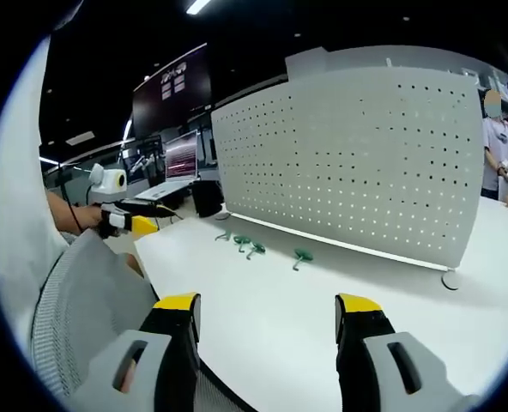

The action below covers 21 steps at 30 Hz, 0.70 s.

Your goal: Insert the hook assembly into the mounting plate slot until the hook locks in place.

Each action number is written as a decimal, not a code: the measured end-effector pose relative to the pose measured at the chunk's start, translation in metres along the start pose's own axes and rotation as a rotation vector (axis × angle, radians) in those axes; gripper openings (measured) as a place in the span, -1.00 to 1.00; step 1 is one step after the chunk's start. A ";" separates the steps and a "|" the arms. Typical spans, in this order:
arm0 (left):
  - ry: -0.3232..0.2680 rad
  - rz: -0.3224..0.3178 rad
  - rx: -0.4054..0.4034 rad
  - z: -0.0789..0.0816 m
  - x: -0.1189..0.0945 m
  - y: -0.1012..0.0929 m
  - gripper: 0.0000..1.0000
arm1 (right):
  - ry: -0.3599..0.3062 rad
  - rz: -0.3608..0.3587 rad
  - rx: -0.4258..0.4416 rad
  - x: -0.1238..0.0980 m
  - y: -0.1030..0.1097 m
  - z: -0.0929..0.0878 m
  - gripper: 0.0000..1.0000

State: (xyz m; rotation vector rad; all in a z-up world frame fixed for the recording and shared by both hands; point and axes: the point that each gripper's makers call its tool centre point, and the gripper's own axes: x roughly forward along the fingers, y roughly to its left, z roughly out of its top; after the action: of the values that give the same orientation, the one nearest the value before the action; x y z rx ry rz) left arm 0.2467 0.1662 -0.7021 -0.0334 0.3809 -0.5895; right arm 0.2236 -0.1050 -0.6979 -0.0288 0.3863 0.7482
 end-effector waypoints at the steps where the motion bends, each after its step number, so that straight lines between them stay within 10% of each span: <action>1: 0.005 -0.004 0.003 -0.001 0.001 0.002 0.57 | 0.003 0.001 0.000 0.000 0.000 -0.001 0.23; 21: 0.068 -0.015 0.096 0.002 0.014 0.032 0.45 | 0.045 0.035 -0.003 0.009 -0.005 -0.002 0.23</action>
State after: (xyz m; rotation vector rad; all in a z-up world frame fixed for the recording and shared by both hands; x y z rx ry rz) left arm 0.2748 0.1848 -0.7092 0.0759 0.4184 -0.6238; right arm 0.2321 -0.1033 -0.7032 -0.0420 0.4297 0.7839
